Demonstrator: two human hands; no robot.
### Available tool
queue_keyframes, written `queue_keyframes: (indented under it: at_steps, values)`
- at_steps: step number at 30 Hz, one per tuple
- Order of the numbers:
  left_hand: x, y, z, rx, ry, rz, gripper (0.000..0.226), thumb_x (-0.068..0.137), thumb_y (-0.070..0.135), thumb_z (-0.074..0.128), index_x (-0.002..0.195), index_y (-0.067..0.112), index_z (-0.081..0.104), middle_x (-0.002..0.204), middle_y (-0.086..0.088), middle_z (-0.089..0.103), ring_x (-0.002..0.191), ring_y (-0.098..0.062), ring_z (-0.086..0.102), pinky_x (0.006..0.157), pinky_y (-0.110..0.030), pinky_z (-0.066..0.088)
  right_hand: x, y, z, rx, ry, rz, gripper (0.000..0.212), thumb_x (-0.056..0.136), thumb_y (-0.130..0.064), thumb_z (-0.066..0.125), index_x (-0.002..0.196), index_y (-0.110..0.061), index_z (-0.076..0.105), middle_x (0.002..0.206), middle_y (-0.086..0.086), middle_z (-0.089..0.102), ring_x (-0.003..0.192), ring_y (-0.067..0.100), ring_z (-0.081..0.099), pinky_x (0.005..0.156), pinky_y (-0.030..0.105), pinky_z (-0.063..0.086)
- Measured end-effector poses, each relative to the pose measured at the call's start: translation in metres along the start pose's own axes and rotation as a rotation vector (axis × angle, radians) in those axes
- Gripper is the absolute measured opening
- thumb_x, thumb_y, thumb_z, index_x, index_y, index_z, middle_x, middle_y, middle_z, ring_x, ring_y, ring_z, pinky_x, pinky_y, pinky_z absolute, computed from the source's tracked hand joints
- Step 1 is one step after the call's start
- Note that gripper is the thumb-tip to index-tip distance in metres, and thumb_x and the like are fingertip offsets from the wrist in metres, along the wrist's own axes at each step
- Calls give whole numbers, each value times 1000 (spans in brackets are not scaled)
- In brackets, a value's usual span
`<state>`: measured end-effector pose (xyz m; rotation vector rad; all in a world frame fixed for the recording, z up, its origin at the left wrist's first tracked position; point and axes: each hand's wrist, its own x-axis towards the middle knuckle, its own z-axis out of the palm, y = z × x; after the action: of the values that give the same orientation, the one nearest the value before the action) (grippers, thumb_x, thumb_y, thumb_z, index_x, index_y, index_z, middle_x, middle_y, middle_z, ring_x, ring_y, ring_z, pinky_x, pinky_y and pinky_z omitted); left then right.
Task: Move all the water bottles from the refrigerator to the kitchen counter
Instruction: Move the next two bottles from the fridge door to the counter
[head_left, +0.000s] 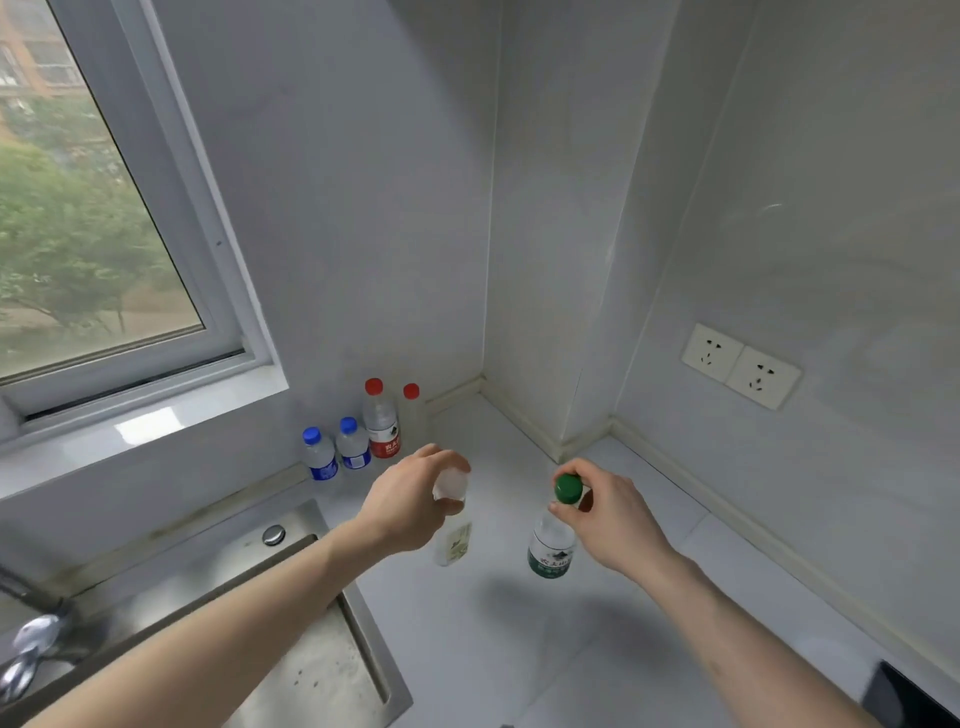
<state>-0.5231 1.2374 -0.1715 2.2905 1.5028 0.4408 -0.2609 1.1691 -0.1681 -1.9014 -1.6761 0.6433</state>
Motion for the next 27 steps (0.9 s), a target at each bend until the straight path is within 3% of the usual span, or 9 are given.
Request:
queue_keyframes:
  at_steps: [3, 11, 17, 27]
  values:
    - [36, -14, -1, 58, -13, 31, 43, 87, 33, 79, 126, 36, 62, 125, 13, 62, 106, -19, 63, 80, -32, 52, 25, -6, 9, 16, 21, 32, 22, 88, -29, 81, 101, -36, 65, 99, -11, 72, 74, 12, 64, 74, 31, 52]
    - [120, -36, -7, 140, -65, 35, 43, 87, 27, 76, 127, 30, 62, 130, 7, 64, 116, -23, 59, 81, -34, 48, 93, -23, 21, 0, 58, 71, 24, 88, -25, 82, 108, -31, 69, 99, -10, 73, 82, 14, 66, 65, 18, 42]
    - [172, -54, -5, 152, -70, -8, 40, 86, 25, 74, 124, 30, 61, 126, 4, 65, 113, -26, 60, 81, -32, 44, 149, -29, 33, -36, 51, 98, 26, 86, -22, 83, 109, -30, 71, 99, -4, 74, 84, 20, 67, 73, 27, 46]
    - [239, -87, 0, 193, -36, -17, 36, 91, 18, 68, 125, 29, 59, 120, 2, 64, 109, -27, 59, 90, -35, 38, 230, -34, 53, -122, 5, 90, 29, 87, -19, 80, 113, -28, 72, 110, 3, 73, 99, 28, 67, 76, 25, 42]
